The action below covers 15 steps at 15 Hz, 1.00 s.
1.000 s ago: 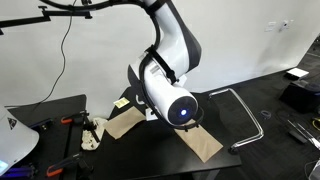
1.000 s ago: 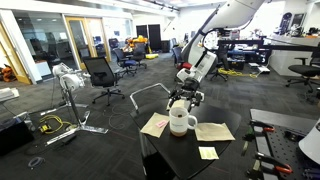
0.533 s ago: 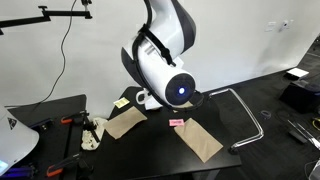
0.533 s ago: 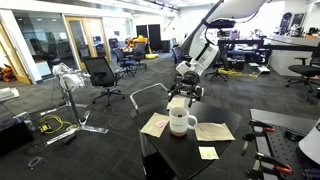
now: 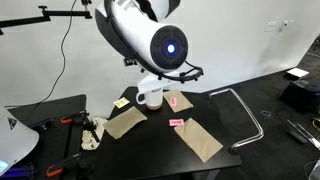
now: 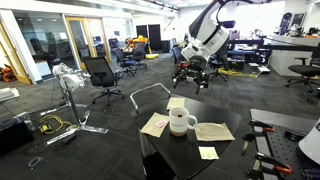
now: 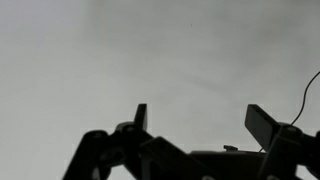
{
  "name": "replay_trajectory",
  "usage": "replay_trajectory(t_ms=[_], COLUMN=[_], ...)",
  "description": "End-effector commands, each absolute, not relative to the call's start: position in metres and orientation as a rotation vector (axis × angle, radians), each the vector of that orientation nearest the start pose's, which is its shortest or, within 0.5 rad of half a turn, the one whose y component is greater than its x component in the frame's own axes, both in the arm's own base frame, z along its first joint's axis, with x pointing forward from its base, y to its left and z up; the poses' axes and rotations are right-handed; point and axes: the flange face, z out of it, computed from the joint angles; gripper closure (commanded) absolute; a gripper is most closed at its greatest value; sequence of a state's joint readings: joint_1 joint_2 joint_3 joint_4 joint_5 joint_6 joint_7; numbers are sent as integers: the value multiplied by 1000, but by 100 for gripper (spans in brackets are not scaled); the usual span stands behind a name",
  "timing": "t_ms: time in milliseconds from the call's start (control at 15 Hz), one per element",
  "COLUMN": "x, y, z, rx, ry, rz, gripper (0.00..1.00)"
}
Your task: Put the yellow sharpie in the mug
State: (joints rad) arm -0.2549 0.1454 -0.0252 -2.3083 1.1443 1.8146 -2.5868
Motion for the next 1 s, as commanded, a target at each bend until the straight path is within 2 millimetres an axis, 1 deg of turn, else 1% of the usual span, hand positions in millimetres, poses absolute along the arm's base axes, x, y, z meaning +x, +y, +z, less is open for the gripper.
replay_trajectory(t_ms=[0, 267, 533, 667, 733, 933], x=[465, 462, 457, 453, 465, 465], y=[-53, -47, -43, -37, -42, -40], z=[324, 351, 369, 370, 362, 361], rx=[-1512, -1482, -1463, -1429, -1450, -1444], ry=[-1665, -1712, -1742, -1738, -1748, -1747], rz=[-1096, -1116, -1133, -1123, -1144, -1140], gripper=[0, 0, 0, 0, 0, 0])
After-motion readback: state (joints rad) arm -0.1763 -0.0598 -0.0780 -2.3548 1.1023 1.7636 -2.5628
